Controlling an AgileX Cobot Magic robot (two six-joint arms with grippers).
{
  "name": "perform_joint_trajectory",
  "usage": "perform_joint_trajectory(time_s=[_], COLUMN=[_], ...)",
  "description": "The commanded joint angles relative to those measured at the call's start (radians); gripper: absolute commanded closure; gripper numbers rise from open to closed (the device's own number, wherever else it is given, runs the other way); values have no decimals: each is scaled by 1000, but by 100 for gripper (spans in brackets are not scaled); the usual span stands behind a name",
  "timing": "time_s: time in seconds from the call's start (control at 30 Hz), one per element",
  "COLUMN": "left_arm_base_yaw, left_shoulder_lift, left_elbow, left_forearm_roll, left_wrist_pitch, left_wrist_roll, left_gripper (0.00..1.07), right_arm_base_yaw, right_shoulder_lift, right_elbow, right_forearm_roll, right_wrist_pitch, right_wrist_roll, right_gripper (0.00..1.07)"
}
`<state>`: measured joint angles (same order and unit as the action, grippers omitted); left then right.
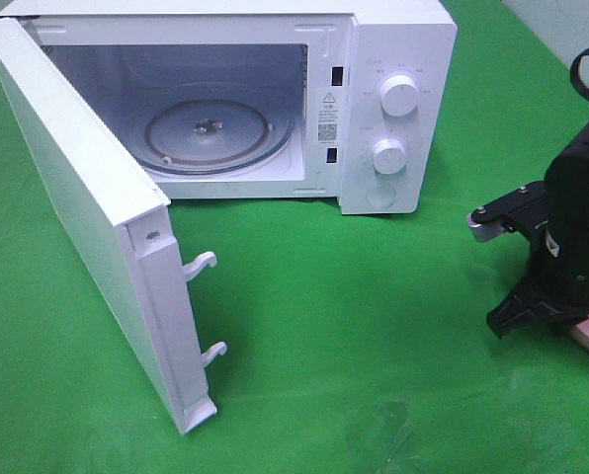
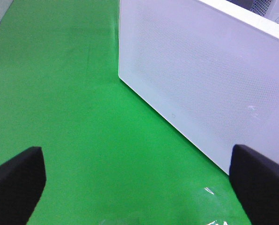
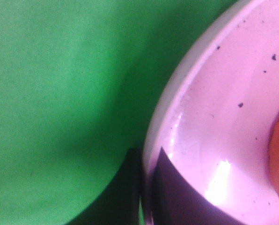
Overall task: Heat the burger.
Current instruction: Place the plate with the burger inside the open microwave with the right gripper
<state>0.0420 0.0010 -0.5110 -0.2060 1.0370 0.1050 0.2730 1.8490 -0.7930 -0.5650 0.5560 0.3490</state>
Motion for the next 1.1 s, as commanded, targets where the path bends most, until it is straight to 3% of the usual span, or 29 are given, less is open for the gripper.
perform_joint_trajectory(time_s=[0.03,0.23,0.77,1.1], left_arm_base_yaw=[-7,-7,-7,-7], left_shoulder_lift=[-2,-2,-2,-2], left_elbow=[0,0,0,0], left_forearm_roll=[-3,-3,-3,-3], left_wrist_pitch=[-7,-7,-7,-7], left_wrist_roll=[-1,-1,-1,-1], left_gripper=[6,6,6,6], right_arm_base_yaw=[26,100,257,309], right_shoulder_lift=[15,-40,-267,-401], right_elbow=[18,23,120,208], right_forearm_roll=[-23,-105,-167,-166], right_wrist_pitch=[59,141,245,254], right_wrist_roll=[51,124,197,202], right_gripper=[107,107,107,107])
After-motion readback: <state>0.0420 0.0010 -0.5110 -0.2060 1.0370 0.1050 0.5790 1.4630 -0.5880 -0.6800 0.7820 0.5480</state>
